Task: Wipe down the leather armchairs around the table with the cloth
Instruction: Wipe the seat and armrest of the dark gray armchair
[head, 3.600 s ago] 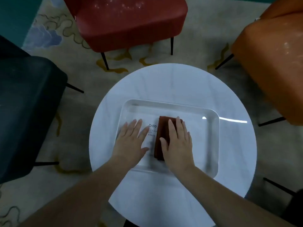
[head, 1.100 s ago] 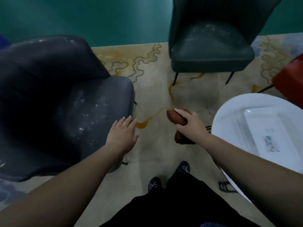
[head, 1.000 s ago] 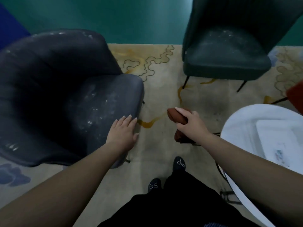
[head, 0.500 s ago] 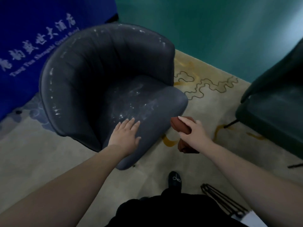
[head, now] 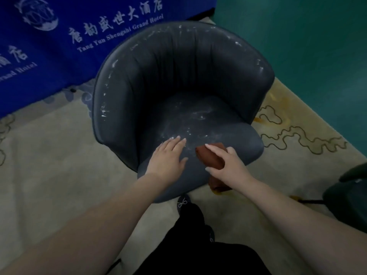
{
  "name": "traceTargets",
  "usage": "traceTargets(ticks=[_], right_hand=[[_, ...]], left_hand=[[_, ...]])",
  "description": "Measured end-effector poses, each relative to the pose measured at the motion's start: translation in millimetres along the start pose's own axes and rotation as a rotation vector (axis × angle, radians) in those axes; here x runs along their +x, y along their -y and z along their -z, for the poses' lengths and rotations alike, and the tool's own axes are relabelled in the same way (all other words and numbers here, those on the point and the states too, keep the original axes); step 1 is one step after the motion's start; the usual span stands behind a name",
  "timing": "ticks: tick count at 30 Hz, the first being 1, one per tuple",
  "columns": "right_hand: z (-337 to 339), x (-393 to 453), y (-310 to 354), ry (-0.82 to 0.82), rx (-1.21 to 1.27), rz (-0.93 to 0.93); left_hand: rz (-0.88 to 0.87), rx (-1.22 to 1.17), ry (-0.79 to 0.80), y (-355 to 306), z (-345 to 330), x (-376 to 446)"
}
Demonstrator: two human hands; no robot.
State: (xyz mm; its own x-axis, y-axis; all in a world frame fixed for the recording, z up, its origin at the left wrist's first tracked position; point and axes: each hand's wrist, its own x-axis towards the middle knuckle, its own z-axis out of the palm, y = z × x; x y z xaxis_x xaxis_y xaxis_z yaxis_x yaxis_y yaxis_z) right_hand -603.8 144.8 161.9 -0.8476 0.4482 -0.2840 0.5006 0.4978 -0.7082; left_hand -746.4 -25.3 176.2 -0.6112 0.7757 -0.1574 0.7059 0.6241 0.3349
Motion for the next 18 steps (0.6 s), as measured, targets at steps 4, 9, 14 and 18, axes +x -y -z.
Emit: traceTargets(ticks=[4,9,14,18], right_hand=[[-7,37,10,0.076,0.001,0.059],[-19,78,26,0.127,0.016,0.122],[-32,106,41,0.041,-0.038,0.141],[-38,124,46,0.112,-0.099,0.266]], left_hand=[[0.264,-0.572,0.176,9,10,27],[0.428,-1.022,0.241,25,18,52],[0.624,-1.106,0.233,43,18,72],[0.824,-1.224,0.154,53,12,85]])
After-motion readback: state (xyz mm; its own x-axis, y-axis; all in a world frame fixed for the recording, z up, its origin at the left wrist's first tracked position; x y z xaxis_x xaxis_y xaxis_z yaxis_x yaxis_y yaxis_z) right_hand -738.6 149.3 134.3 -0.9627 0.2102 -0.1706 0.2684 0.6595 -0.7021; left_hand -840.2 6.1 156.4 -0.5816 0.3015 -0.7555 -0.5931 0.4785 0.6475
